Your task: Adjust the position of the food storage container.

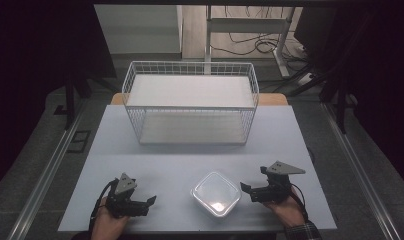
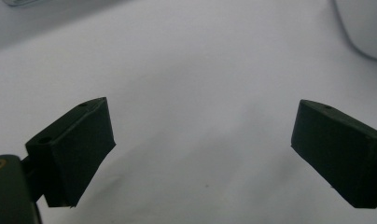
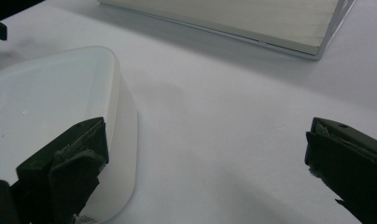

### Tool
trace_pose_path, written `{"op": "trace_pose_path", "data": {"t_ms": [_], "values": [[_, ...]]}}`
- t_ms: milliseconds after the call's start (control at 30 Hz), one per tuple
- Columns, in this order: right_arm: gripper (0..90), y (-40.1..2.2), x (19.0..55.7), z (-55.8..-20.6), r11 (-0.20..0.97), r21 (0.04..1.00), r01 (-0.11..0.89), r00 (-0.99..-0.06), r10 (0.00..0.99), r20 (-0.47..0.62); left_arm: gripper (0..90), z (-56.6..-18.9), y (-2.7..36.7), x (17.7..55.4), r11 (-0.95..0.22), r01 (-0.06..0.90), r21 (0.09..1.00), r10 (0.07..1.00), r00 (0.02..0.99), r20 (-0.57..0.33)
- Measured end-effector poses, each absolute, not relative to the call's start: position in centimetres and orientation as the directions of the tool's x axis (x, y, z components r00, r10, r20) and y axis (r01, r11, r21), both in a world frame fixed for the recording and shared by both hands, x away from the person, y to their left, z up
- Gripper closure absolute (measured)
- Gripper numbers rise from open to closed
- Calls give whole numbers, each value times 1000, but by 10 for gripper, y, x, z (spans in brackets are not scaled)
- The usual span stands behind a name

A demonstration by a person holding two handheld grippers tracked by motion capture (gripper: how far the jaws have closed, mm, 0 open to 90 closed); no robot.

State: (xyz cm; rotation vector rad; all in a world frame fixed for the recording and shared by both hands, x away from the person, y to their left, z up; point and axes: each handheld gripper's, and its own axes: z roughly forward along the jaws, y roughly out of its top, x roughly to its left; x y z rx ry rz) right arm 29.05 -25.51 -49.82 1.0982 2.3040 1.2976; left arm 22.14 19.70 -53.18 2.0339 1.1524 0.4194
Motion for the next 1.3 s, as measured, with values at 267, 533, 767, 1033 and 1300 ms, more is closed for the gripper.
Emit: {"op": "trace_pose_path", "data": {"t_ms": [267, 533, 767, 1033, 1300], "values": [[18, -254, 285, -491, 361, 796, 486, -665, 744, 69, 9, -532, 187, 222, -300, 596, 745, 803, 579, -140], [317, -254, 269, -483, 356, 790, 500, -676, 730, 99, 247, -525, 169, 224, -370, 540, 756, 771, 632, -74], [667, -257, 250, -482, 414, 762, 498, -715, 693, 90, 519, -521, 158, 240, -353, 520, 778, 742, 662, -106], [890, -248, 236, -488, 482, 722, 497, -772, 626, 114, 885, -519, 127, 268, -396, 482, 782, 670, 734, -112], [892, -235, 232, -493, 529, 684, 502, -793, 598, 119, 900, -527, 109, 286, -399, 500, 769, 632, 758, -164]]}}
